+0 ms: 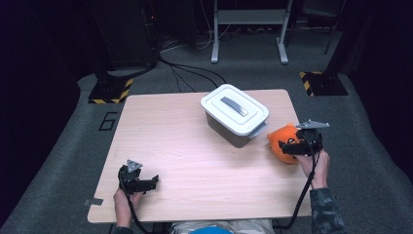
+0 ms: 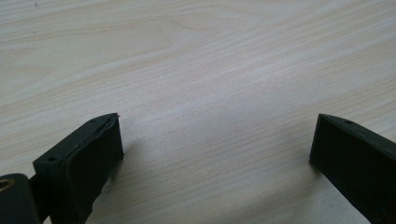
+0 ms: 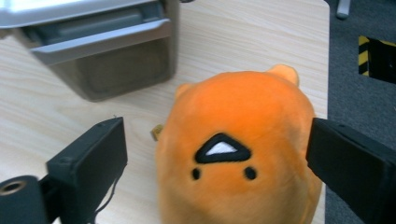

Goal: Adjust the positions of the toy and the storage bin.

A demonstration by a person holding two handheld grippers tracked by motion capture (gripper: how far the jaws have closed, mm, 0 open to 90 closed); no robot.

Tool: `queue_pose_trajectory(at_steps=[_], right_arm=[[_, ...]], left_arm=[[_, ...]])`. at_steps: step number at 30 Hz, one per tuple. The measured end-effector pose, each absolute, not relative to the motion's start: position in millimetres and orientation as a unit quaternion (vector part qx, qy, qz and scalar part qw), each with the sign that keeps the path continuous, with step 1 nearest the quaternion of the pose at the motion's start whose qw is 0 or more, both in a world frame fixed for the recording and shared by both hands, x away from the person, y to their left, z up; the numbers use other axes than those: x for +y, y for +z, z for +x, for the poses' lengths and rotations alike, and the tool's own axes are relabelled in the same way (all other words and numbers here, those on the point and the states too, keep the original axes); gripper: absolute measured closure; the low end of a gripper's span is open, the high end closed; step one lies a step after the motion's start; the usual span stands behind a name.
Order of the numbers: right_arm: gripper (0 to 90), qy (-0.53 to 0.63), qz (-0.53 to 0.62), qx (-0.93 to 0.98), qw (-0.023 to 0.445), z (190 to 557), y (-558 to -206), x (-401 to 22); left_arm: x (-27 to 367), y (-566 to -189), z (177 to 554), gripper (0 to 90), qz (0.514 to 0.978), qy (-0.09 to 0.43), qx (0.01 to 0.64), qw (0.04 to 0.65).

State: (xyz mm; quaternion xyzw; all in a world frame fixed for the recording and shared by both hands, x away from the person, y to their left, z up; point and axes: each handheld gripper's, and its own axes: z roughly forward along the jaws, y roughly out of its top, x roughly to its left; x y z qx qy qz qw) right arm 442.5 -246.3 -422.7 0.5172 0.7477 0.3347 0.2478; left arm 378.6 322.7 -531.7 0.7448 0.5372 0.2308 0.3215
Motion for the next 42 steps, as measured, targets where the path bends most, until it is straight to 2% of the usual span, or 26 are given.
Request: queue_pose_trajectory(at_steps=[5,20,29,37,42], right_arm=[[0.1,0.343,0.501,0.755,0.248,429,-421,-240],[0.0,0.377,0.451,0.774,0.235,388,-438,-205],[0.0,0.361,0.419,0.809,0.197,375,-481,-170],[0.0,0.354,0.42,0.818,0.171,378,-511,-165],[0.0,0.34,0.42,0.823,0.174,382,-523,-166]], left_arm=[[323,-532,379,2.3,0.745,0.231,0.537,0.322],[323,-532,379,2.3,0.745,0.23,0.537,0.321],[323,-531,380,2.3,0.747,0.228,0.535,0.322],[324,-532,382,1.5,0.749,0.228,0.532,0.323],[323,-531,386,0.0,0.75,0.226,0.535,0.318]])
